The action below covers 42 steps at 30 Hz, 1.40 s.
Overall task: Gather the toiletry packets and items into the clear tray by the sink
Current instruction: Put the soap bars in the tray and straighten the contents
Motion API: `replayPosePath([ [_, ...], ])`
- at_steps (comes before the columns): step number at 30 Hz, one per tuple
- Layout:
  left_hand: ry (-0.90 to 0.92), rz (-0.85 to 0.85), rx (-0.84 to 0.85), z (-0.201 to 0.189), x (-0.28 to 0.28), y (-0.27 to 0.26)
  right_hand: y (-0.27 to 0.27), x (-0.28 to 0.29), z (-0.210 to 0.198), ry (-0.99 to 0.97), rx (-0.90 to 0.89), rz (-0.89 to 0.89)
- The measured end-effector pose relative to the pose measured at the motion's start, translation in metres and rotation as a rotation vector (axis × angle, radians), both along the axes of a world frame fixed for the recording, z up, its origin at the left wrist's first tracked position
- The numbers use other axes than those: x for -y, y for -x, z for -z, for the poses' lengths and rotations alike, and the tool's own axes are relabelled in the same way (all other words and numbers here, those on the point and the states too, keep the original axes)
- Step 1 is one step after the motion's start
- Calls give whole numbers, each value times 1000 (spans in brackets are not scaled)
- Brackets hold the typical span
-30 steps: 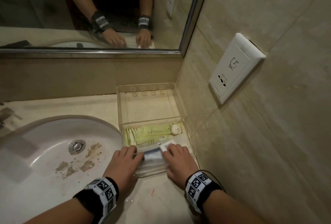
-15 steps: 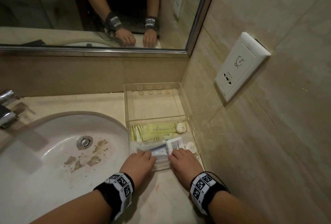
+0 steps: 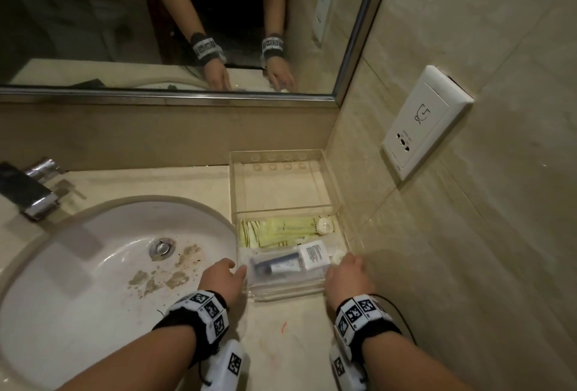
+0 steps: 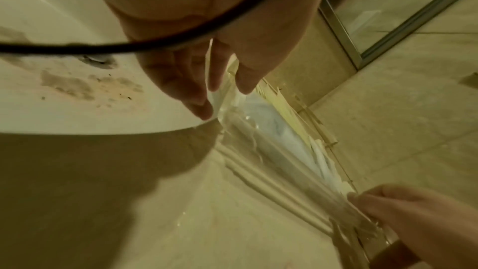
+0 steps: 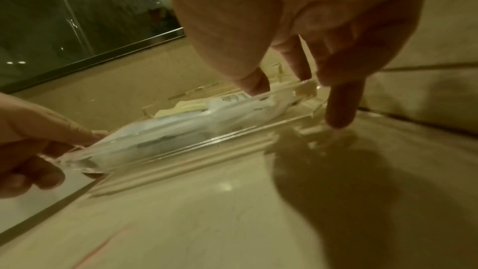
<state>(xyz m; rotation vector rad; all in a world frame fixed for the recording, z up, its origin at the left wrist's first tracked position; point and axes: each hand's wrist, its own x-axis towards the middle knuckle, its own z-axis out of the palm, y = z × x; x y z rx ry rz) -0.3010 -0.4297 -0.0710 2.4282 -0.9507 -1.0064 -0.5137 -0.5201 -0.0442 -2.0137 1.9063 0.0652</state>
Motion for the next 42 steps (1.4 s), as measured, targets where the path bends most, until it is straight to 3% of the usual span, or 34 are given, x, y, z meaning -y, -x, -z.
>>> replayPosePath([
  [5,-24,84,12,-1,5,4,-8,12,4,-63,129,196],
  [16,73,38,36,-9,1,2,-6,12,9,-29,177,251],
  [33,102,-12,-45,-13,12,0,-18,21,2,12,119,179],
  [37,112,-25,-36,-14,18,0,-21,24,2,22,197,222],
  [42,110,-55,-71,-13,19,5,-25,13,-1,-85,187,75],
])
